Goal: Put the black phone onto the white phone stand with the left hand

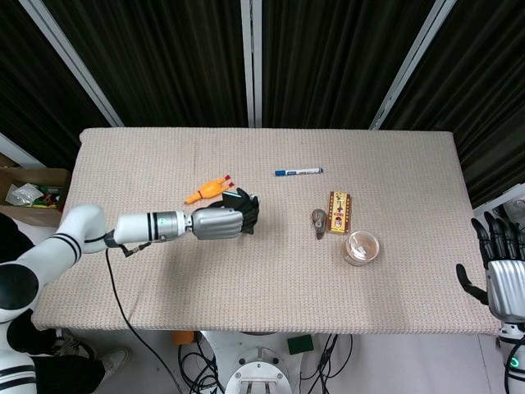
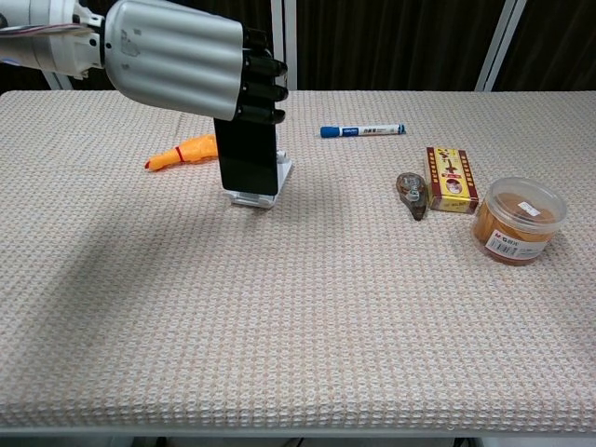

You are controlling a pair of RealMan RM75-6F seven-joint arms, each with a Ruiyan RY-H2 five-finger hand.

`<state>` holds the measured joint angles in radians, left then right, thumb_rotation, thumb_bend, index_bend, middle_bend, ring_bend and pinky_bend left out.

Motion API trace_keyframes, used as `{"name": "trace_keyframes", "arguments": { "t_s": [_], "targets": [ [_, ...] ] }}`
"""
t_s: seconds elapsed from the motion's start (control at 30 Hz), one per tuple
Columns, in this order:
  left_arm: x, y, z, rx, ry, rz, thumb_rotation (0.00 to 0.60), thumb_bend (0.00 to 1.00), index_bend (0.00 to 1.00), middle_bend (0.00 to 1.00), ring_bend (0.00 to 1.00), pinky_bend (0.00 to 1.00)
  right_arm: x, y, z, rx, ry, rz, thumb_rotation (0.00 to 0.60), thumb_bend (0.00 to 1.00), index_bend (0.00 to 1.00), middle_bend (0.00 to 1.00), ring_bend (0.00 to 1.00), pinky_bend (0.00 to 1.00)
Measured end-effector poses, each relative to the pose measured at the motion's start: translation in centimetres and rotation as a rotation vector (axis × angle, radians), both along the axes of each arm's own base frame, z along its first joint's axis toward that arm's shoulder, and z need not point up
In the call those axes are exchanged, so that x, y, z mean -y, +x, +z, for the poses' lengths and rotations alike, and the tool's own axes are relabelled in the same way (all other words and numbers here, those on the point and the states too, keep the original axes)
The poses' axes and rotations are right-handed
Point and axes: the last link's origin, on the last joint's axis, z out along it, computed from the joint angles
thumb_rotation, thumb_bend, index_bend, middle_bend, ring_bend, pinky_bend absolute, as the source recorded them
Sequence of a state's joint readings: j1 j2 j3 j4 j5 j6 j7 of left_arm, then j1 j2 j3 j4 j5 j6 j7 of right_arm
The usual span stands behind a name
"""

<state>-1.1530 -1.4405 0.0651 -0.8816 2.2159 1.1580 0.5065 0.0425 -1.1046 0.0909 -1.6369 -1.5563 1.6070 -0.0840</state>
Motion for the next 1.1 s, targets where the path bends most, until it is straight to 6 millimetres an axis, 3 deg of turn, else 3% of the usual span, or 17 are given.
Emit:
{"name": "trace_keyframes", "arguments": {
  "t_s": [0.27,1.1],
  "targets": [
    [-0.7,0.6,0.2,0.005,0.013,-0.005,0.600,0.41,0.73,0.64,0.48,0.48,0.0,-0.2,0.0,0.000,-0.003,-0.004,0.600,0.36,0.00,0.00,0.00,0.00],
    [-1.6,0.2,-1.8,-0.051,0.012,0.004,0.600,0.42,0.74,0.62,0.47,0.47,-0.2,-0.9,0.1,0.011,-0.011,-0.019,0.600,0.37,0.00,0.00,0.00,0.00]
  ]
}}
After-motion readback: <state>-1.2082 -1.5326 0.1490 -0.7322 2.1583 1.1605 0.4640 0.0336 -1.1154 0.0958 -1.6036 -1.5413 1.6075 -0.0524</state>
